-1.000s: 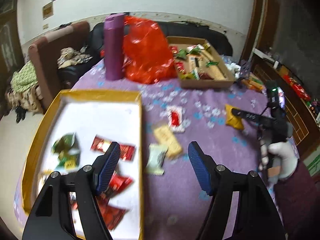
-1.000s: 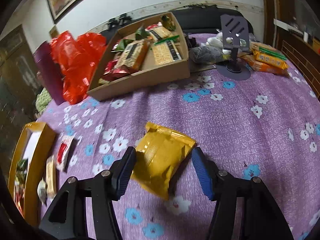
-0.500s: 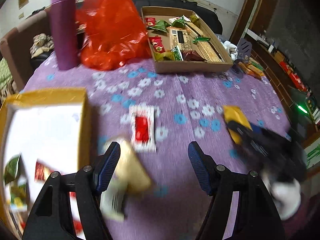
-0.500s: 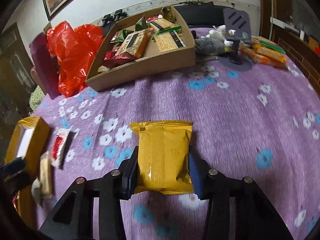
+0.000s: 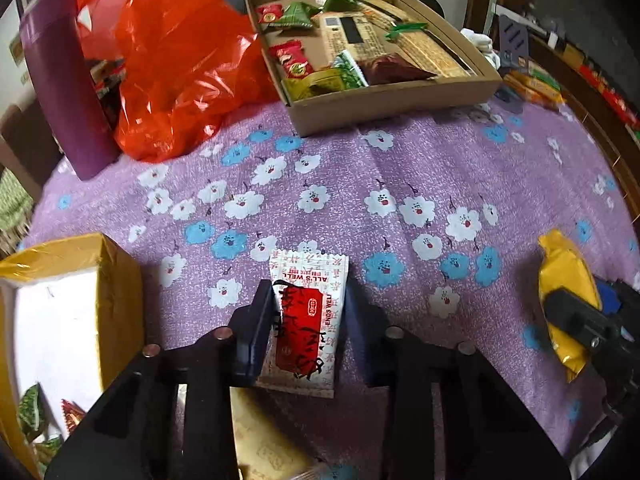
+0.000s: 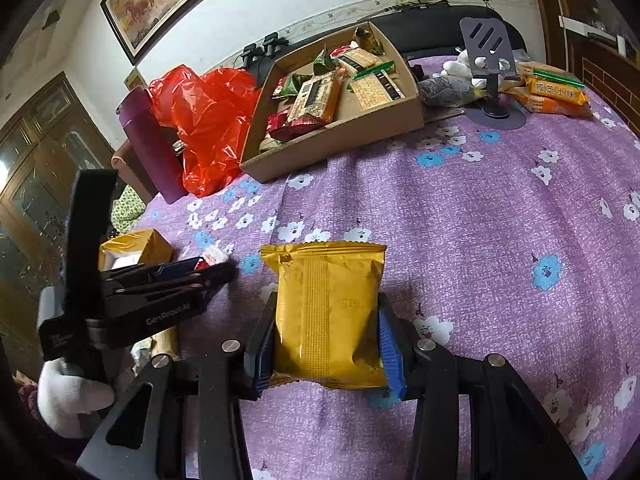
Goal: Organize snacks
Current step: 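Lift both held snacks and carry them toward the tray, then open both tools over the tray to release the yellow bag and packet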
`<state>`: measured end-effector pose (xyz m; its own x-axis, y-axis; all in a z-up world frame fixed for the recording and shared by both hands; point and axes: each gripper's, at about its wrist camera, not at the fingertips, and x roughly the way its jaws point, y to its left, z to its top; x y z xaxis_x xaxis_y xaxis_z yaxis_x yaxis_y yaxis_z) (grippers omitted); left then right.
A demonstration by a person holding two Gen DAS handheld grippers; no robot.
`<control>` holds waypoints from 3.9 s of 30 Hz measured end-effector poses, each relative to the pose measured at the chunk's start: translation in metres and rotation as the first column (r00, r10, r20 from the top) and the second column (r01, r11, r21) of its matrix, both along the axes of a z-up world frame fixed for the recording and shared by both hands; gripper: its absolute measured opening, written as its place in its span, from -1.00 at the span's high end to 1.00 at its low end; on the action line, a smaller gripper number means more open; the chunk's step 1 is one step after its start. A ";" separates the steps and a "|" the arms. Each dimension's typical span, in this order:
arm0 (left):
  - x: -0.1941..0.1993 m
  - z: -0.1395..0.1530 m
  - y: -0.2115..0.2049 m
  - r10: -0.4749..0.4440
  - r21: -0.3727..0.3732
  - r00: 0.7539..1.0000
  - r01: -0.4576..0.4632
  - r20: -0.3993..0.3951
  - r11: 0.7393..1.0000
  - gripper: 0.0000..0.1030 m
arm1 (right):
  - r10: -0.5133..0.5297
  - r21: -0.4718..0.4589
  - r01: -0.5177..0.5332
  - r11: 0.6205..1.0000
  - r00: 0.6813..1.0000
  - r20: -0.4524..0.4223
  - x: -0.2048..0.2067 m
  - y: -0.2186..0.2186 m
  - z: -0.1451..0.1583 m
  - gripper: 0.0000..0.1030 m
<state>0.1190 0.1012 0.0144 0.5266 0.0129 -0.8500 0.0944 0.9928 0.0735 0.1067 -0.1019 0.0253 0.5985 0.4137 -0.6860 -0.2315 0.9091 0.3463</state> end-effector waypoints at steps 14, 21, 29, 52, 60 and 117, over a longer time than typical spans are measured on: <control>-0.079 0.055 0.012 0.017 -0.235 0.993 0.012 0.117 0.972 0.42 | -0.003 -0.115 0.018 0.993 0.992 0.128 -0.015 0.012 0.014 0.12; -0.139 0.084 0.039 0.091 -0.360 0.976 -0.014 0.198 0.933 0.42 | 0.034 -0.097 -0.014 0.995 0.979 0.202 -0.030 0.019 0.025 0.12; -0.216 0.129 0.085 0.180 -0.412 0.931 -0.036 0.317 0.911 0.41 | 0.099 -0.084 -0.079 0.993 0.957 0.274 -0.071 0.044 0.055 0.12; -0.325 0.354 0.213 0.293 -0.025 0.642 -0.392 0.709 0.920 0.40 | 0.067 0.008 -0.098 0.995 0.729 0.681 -0.192 0.073 0.453 0.13; -0.283 0.273 0.235 0.305 -0.025 0.727 -0.368 0.615 0.929 0.40 | 0.237 -0.097 -0.218 0.971 0.831 0.503 -0.143 0.148 0.335 0.13; -0.252 0.134 0.124 0.295 -0.083 0.862 -0.286 0.413 0.955 -0.52 | 0.334 -0.023 -0.339 0.941 0.910 0.244 -0.115 0.152 0.111 0.06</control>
